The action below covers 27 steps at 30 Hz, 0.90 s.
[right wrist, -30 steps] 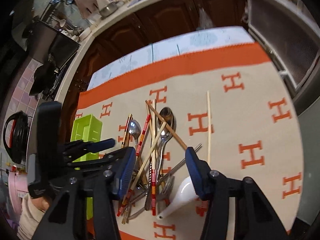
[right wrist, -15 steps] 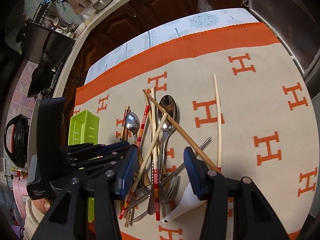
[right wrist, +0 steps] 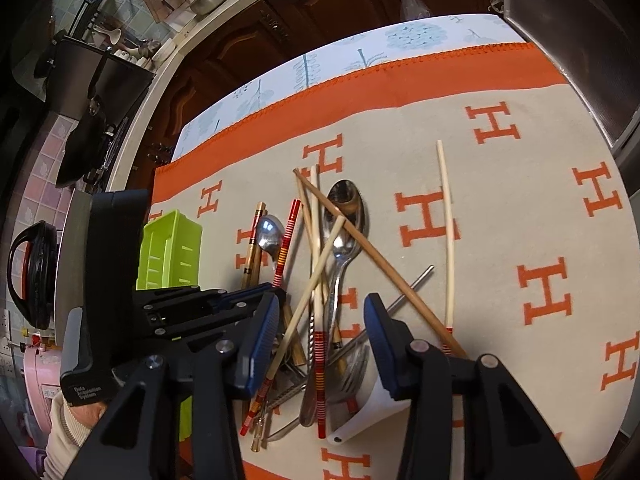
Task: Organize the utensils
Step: 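Grasp a red-striped chopstick with the left tool while the right tool grasps a plain wooden chopstick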
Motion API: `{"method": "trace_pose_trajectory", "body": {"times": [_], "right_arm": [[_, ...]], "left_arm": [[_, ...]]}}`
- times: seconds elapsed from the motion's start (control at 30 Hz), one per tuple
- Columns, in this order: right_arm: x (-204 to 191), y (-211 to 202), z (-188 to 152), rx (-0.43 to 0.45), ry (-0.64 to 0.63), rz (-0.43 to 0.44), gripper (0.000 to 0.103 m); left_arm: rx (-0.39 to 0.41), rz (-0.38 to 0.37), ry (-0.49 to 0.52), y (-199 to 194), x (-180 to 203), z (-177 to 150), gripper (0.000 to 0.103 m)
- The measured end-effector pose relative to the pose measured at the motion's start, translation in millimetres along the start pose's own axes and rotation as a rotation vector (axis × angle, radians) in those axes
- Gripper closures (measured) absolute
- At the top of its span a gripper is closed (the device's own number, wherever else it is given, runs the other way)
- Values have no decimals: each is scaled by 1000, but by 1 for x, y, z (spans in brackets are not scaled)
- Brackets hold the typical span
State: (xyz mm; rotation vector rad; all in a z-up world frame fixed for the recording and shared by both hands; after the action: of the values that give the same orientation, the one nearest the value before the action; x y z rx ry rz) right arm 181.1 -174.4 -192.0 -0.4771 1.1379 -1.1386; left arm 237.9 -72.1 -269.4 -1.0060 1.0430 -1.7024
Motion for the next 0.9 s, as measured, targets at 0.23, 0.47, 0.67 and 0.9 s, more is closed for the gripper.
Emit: {"method": "trace_pose_trajectory", "body": {"times": [0.23, 0.47, 0.67, 0.9], "right_arm": [[-9, 15, -6, -50, 42, 48, 66], [-10, 37, -18, -131, 142, 88, 78], [-7, 53, -23, -162, 214, 74, 86], [-2, 68, -20, -173, 243, 29, 89]], "left_arm": [[8, -5, -46, -7, -15, -3, 99], [3, -34, -82, -4, -23, -8, 99], [7, -51, -96, -5, -27, -10, 99], [12, -40, -87, -5, -25, -11, 99]]}}
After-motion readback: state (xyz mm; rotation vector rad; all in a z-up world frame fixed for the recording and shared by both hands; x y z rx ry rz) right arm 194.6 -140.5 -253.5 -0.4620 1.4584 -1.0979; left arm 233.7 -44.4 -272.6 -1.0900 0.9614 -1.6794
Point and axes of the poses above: each gripper's, at about its wrist camera, not at the fingertips, and y roughly the way its jaws point, x to its right, z to its top, the point moved 5 cm from there along y, roughly the way its jaws point, and after that the axes turned 11 degrees about x, right-handed, at the moved point
